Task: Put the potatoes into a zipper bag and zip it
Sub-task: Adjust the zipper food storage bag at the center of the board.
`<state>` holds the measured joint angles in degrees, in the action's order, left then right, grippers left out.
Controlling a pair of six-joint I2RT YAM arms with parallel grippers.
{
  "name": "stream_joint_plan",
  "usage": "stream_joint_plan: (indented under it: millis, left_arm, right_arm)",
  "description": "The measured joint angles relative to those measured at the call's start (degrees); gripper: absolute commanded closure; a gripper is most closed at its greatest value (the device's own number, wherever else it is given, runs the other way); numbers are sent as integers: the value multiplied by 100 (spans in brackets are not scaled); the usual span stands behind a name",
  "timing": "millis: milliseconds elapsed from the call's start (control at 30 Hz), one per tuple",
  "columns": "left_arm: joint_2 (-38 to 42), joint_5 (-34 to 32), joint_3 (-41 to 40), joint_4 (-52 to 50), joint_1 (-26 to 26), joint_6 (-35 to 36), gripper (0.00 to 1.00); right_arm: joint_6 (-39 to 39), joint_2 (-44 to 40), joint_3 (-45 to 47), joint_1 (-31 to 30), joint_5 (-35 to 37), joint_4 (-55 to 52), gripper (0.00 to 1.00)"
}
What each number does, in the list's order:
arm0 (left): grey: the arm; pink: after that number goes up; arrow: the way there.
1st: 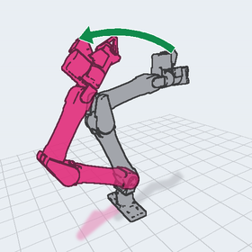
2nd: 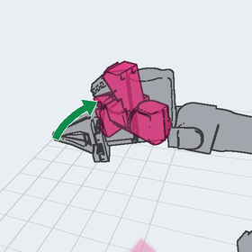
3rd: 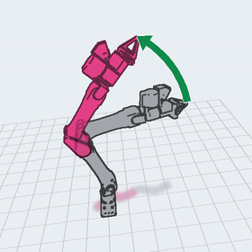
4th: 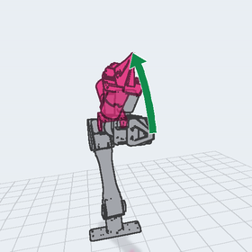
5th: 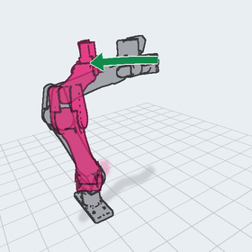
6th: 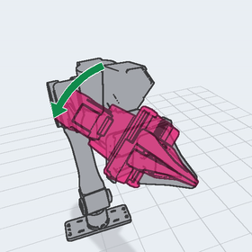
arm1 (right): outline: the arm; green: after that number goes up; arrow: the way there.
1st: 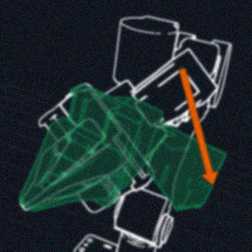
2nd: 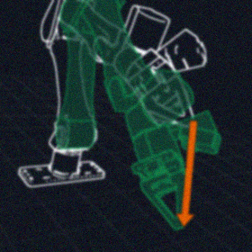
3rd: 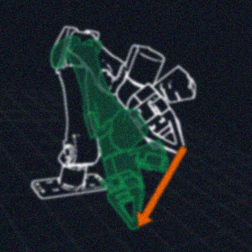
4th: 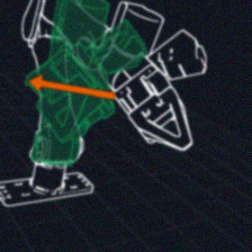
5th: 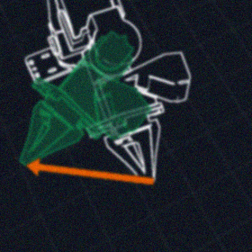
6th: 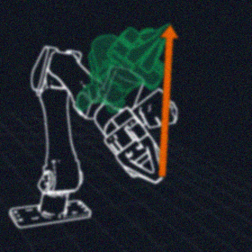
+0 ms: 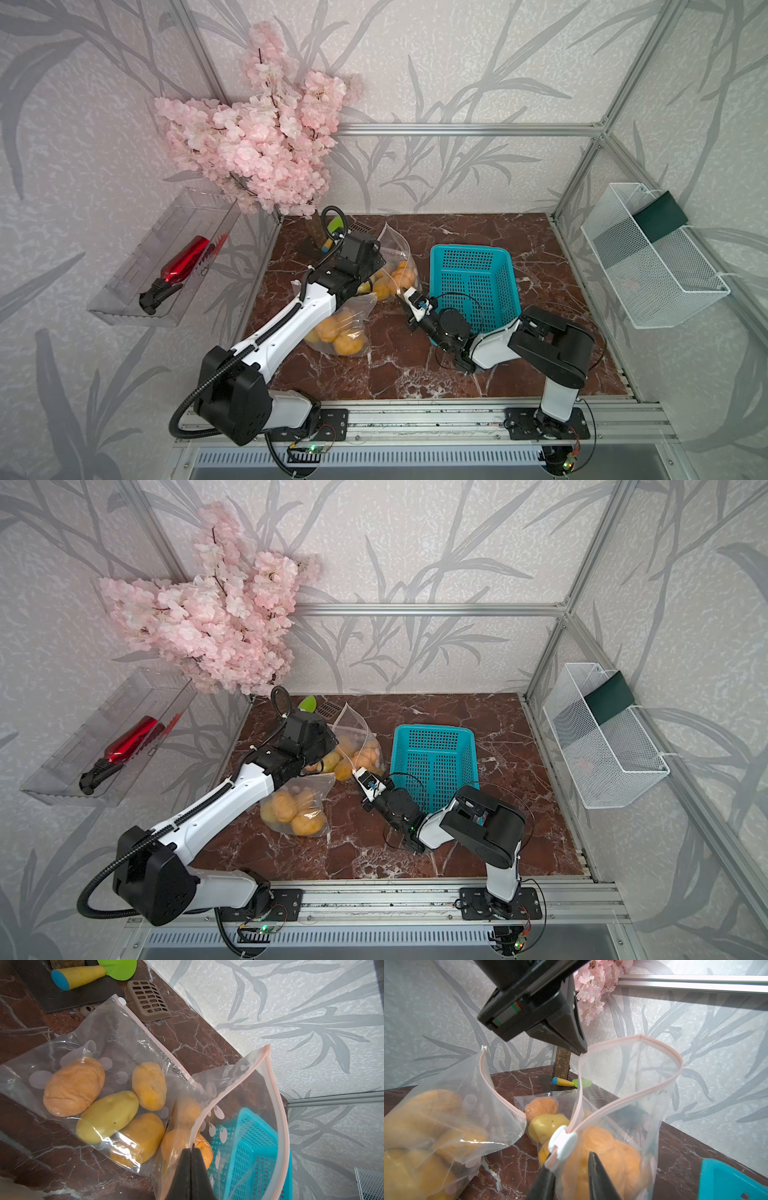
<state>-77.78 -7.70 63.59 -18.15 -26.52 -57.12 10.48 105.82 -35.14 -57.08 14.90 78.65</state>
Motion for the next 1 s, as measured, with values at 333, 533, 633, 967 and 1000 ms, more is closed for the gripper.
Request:
stream_joint_plan:
  millis: [333, 533, 633, 967, 1000]
  left_arm:
    - [57, 151, -76, 70, 68, -59, 100]
    - [61, 186, -90, 105, 76, -61, 100]
    - [68, 192, -98, 120, 76, -66, 100]
    - [90, 304, -210, 210, 83, -120, 100]
    - [90, 310, -216, 216, 83, -125, 100]
  right_arm:
    - [-103, -136, 31, -4, 138, 4, 69]
    - [-166, -136, 28, -13, 111, 0, 66]
    - [-166, -136, 28, -15, 125, 0, 70]
    - [-94, -201, 28, -26, 258, 0, 86]
    - [-83, -203, 28, -26, 267, 0, 87]
